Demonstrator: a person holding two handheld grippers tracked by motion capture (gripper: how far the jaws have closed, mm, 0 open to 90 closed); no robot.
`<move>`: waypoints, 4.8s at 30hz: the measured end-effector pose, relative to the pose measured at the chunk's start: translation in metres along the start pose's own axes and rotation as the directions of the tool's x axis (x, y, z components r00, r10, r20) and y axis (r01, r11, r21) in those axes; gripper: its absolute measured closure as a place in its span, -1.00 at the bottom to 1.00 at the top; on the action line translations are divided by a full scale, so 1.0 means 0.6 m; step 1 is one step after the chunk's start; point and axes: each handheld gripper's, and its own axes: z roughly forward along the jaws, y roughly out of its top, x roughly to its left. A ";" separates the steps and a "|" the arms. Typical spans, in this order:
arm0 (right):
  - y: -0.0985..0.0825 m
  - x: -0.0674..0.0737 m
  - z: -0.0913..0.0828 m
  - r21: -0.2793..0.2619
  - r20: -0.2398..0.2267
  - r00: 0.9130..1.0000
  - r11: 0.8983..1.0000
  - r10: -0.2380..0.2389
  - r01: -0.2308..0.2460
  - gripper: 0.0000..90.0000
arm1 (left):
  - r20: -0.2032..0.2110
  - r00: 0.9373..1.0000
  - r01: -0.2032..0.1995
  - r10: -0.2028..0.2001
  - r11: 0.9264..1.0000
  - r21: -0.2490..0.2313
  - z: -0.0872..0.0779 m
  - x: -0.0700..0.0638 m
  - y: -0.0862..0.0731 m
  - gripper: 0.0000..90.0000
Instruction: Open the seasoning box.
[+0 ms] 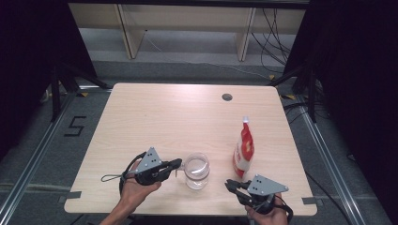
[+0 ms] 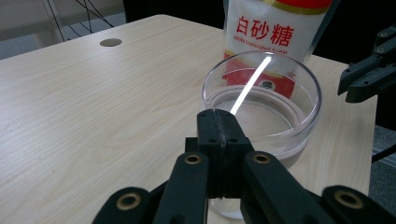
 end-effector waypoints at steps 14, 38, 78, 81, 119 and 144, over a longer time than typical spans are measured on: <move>0.032 0.010 0.052 -0.015 -0.024 0.999 0.999 -0.038 0.037 1.00 | 0.008 1.000 0.003 -0.003 1.000 -0.005 0.000 0.001 -0.001 0.98; 0.063 0.009 0.086 -0.054 -0.021 0.998 0.997 -0.054 0.053 1.00 | 0.011 1.000 0.000 0.000 1.000 0.001 0.001 0.009 -0.008 0.98; 0.112 0.029 0.112 -0.090 -0.048 0.995 0.992 -0.092 0.087 1.00 | -0.051 0.997 0.053 -0.050 0.997 0.049 -0.069 0.020 -0.059 -0.42; 0.116 0.033 0.116 -0.106 -0.049 0.994 0.990 -0.093 0.088 1.00 | -0.055 0.997 0.060 -0.058 0.997 0.046 -0.074 0.022 -0.062 -0.46; 0.138 0.055 0.150 -0.107 -0.090 0.989 0.989 -0.114 0.104 0.94 | -0.059 0.996 0.075 -0.070 0.994 0.080 -0.081 0.019 -0.082 -0.57; 0.102 0.005 0.102 -0.104 0.002 1.000 0.994 -0.030 0.030 0.50 | -0.062 0.994 0.089 -0.086 0.994 0.063 -0.082 0.021 -0.082 -0.63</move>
